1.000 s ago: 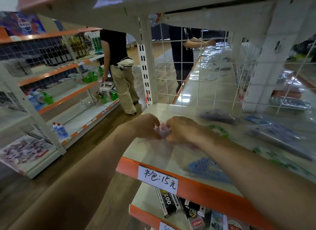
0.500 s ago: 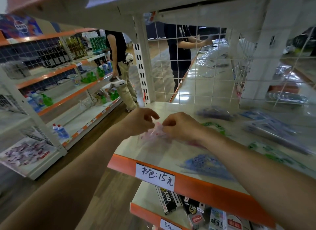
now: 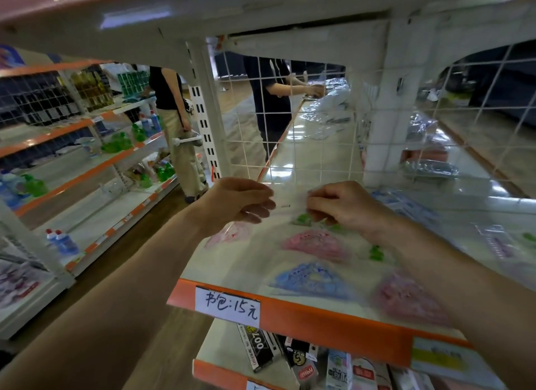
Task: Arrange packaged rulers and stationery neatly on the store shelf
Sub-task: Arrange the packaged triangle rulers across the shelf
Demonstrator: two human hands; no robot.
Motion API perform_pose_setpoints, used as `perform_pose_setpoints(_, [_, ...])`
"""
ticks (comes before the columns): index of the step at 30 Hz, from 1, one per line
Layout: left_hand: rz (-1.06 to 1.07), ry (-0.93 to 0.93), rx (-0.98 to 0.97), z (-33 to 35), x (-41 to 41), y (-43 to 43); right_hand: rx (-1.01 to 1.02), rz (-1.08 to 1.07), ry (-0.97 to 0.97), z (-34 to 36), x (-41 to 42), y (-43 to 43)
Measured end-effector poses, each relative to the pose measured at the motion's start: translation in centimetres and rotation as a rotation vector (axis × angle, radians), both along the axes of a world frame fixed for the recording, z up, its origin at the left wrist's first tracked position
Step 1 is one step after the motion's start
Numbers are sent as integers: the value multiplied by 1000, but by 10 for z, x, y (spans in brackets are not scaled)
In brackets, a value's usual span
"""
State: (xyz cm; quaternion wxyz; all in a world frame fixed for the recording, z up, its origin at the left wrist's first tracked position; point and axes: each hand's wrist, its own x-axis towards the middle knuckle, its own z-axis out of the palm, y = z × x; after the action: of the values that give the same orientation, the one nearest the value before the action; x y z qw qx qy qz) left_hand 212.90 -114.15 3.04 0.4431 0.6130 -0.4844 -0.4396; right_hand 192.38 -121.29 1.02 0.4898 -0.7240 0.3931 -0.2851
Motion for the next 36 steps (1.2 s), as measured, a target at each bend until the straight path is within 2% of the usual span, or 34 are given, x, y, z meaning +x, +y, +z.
perform_pose_setpoints(8, [11,-29,-30,-5,-19,-8,95,-147,-88,-4,-42,-7])
perform_pose_setpoints(13, [142,-81,-92,-1,-35,-8,-31,-303,-154,-1,-54,-9])
perform_pose_setpoints(16, [61,47,-33,0,-47,-5,-254,-405,-159,0,-55,-6])
perform_pose_setpoints(19, [-103,226,49,-3,-63,-4,-638,-396,-128,-6,-49,11])
perform_pose_setpoints(22, [-209,376,26,-7,-77,-6,-1028,-274,65,-11,-43,29])
perform_pose_setpoints(24, [-225,474,-30,-8,-81,-8,-1161,-214,201,-13,-41,35])
perform_pose_setpoints(26, [-218,538,-62,-7,-82,-9,-1186,-187,265,-14,-41,37])
perform_pose_setpoints(29, [-229,524,-75,-8,-79,-9,-1160,-163,259,-15,-40,38])
perform_pose_setpoints(34, [-218,434,-65,-8,-71,-9,-1107,-223,79,-2,-41,37])
perform_pose_setpoints(36, [-215,360,-64,-7,-68,-9,-1092,-279,71,6,-46,31])
